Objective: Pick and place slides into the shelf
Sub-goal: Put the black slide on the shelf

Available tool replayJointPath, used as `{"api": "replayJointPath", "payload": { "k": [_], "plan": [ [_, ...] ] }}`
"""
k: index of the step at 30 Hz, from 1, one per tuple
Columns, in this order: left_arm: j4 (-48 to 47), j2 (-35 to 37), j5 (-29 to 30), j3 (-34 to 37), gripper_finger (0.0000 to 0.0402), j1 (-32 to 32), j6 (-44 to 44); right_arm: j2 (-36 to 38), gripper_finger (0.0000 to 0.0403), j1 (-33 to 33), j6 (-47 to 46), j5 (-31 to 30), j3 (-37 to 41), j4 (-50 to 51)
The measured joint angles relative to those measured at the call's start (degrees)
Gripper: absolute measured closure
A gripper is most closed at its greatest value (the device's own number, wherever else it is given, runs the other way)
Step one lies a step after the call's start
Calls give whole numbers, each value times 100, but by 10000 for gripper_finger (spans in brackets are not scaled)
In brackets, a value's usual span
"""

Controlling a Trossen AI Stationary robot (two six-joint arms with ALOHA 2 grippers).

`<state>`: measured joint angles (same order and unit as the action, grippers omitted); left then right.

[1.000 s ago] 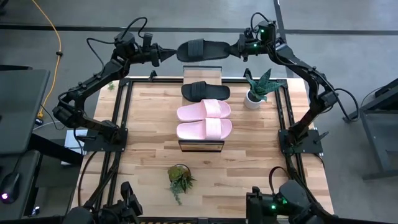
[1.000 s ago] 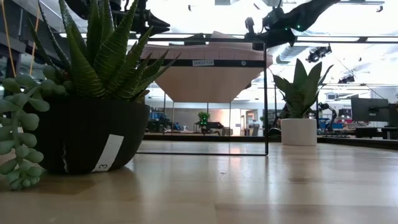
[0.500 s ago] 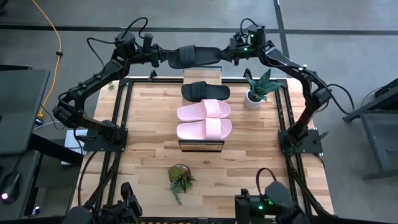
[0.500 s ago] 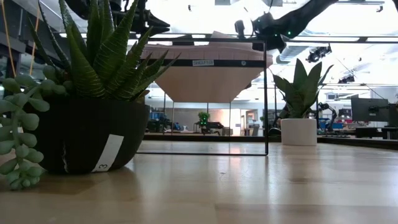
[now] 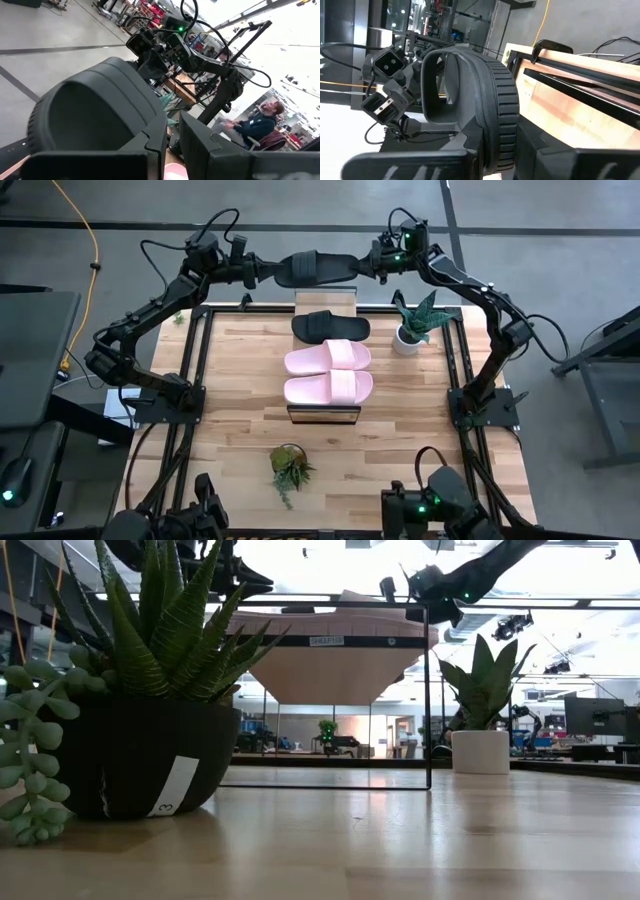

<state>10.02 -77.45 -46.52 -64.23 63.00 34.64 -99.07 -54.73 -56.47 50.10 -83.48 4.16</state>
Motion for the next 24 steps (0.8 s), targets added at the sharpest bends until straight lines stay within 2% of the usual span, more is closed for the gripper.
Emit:
{"api": "replayJointPath", "payload": {
  "k": [17,24],
  "plan": [
    [-156,0,2,0,362,0,-36,22,355,-350,-7,300,0,30],
    [-279,0,39,0,362,0,-66,366,355,-416,0,306,0,95]
  ]
}}
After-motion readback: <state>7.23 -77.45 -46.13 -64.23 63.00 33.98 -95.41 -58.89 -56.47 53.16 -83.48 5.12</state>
